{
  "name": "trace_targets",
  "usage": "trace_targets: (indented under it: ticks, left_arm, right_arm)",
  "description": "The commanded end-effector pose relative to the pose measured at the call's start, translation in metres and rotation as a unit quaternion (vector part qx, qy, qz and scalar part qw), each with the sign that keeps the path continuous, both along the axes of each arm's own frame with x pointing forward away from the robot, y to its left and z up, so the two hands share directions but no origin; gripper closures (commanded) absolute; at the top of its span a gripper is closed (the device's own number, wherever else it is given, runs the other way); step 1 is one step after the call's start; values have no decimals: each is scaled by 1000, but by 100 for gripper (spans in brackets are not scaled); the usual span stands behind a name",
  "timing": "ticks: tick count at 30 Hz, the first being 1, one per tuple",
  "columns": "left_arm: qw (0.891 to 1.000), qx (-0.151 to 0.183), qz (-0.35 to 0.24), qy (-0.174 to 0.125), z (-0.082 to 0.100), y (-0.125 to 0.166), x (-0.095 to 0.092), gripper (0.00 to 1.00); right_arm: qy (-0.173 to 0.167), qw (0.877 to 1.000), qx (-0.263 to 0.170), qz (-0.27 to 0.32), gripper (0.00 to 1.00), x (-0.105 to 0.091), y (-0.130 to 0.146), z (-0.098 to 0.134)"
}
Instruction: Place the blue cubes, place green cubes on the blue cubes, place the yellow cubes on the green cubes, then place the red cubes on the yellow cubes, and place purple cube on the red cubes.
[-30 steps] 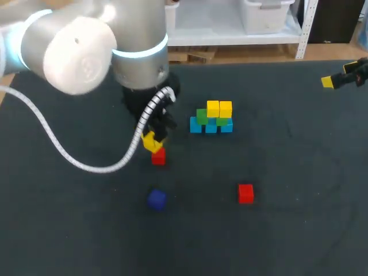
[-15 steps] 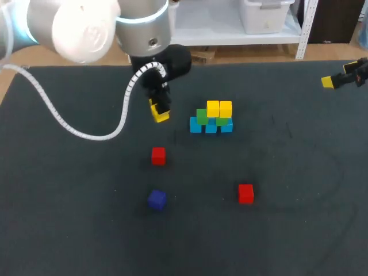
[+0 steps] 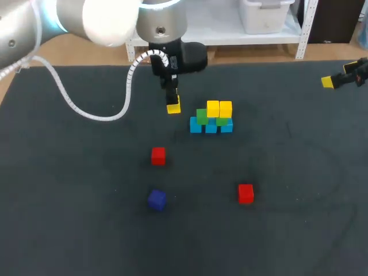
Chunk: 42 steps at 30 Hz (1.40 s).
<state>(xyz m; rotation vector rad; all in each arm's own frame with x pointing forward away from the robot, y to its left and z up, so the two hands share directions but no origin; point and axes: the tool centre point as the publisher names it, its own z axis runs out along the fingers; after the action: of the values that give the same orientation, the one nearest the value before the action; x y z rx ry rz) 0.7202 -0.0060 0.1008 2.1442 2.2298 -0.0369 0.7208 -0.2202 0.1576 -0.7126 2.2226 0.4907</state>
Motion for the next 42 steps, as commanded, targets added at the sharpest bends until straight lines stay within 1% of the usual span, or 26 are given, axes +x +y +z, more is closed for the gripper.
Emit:
trace_targets:
  ticks: [1,7,9,11,14,16,23,26,28,30,31,37,39,42]
  left_arm:
    - [999,21,-4,38,-3,-12,14,100]
    - [998,14,27,52,-7,-20,24,100]
    - [998,20,27,47,-8,-22,23,100]
    - [998,19,34,53,-10,-23,24,100]
    - [997,19,45,53,-13,-27,25,100]
    - [996,16,54,67,-15,-29,25,100]
    - [997,17,32,65,-20,-40,23,100]
    - [998,11,15,63,-22,-45,23,100]
    - [998,14,-1,58,-23,-47,23,100]
    - [998,9,-7,66,-24,-49,23,100]
    - [998,14,-9,61,-25,-50,24,100]
    - [998,14,-16,59,-27,-54,28,100]
    - [999,11,-14,42,-28,-55,31,100]
    - [999,8,-11,31,-30,-56,34,100]
  right_arm:
    - [0,1000,2,2,0,1,0,-1]
    - [0,1000,2,2,0,1,0,-1]
    - [0,1000,2,2,0,1,0,-1]
    - [0,1000,2,2,0,1,0,-1]
    - [0,1000,2,2,0,1,0,-1]
    - [0,1000,2,2,0,1,0,-1]
    - [0,1000,2,2,0,1,0,-1]
    - [0,1000,2,2,0,1,0,-1]
    - [0,1000,2,2,0,1,0,-1]
    - [0,1000,2,2,0,1,0,-1]
    - [0,1000,2,2,0,1,0,-1]
    - [0,1000,2,2,0,1,0,-1]
    - [0,1000,2,2,0,1,0,-1]
    - [0,1000,2,2,0,1,0,-1]
